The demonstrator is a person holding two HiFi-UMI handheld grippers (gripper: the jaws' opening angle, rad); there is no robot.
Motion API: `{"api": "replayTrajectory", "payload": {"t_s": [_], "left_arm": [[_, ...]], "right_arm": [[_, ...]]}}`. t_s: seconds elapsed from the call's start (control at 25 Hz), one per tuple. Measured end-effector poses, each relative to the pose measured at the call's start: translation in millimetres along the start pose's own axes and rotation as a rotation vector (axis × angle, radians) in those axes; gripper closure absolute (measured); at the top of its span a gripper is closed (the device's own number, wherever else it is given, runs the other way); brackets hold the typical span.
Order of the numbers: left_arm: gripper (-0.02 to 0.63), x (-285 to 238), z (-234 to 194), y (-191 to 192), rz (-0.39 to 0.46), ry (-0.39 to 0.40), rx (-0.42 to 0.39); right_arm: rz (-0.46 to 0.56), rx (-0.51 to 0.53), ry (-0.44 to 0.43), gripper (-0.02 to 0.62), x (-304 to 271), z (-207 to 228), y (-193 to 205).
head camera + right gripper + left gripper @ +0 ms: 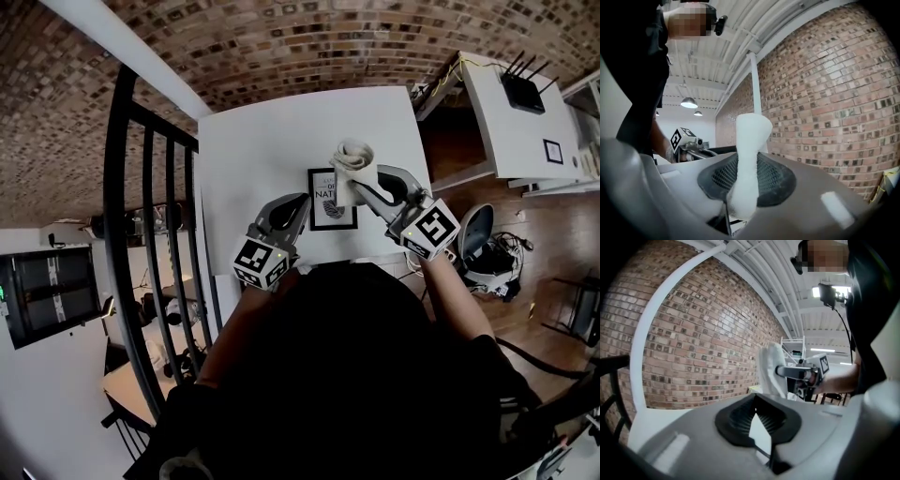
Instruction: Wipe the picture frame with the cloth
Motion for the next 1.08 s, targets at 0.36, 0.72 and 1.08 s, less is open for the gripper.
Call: {"api": "replayTrajectory", "payload": {"t_s": [0.36,0.72,1.08], "left_arm": [[0.606,-5.0,5.7,-13.3,0.028,0.014,-0.007],[0.606,-9.2,12.5,-13.9,0.031,0.056,-0.008],[0.607,-10.9,13.1,-13.8,0.028,0.075,-0.019]], "right_arm": [[0.031,0.022,-0.024,0.503,2.1,-7.2,-5.9],[0.019,0.013,-0.024,0.503,2.5,-6.2,2.1],[-0.001,0.007,-0.017,0.503,-2.6,-7.8,4.3]]}}
Point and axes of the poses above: the fingertips, and each gripper's own axes: x backward along the fingers, z to its right, y out of its underside, the point moved 5 cm from there along x, backward along the fingers, and after that the axes turned 12 degrees about -x, right-handed, at the moved point
